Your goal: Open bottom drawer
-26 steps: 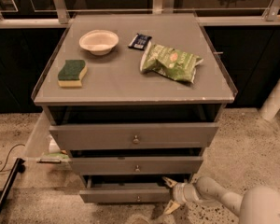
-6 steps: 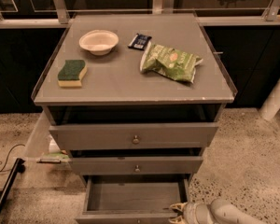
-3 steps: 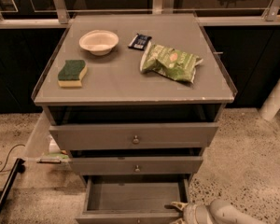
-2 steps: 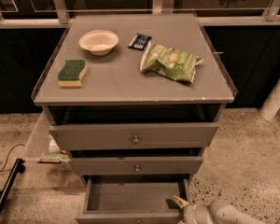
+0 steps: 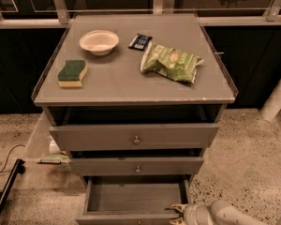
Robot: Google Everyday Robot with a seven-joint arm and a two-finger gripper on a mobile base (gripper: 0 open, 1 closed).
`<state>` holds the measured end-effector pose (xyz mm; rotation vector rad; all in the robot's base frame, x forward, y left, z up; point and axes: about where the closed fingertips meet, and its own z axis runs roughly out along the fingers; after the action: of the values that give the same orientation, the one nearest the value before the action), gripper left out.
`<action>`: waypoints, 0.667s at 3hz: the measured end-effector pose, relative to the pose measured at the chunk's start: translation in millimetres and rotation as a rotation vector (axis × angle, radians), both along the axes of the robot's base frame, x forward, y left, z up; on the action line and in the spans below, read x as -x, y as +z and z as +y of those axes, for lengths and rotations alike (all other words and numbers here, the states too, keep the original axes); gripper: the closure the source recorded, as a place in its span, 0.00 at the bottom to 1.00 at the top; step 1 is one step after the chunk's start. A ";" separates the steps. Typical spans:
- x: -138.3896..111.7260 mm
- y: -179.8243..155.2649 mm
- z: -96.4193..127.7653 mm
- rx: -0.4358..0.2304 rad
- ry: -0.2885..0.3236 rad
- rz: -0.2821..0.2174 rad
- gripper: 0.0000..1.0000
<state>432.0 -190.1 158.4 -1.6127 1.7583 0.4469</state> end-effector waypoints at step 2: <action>14.2 3.4 -1.1 0.002 -0.001 0.001 1.00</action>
Offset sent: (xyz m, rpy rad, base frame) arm -0.0375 -0.0138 0.0120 -0.0094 0.0035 -0.0246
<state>417.9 -191.3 161.9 -1.6130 1.7608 0.4462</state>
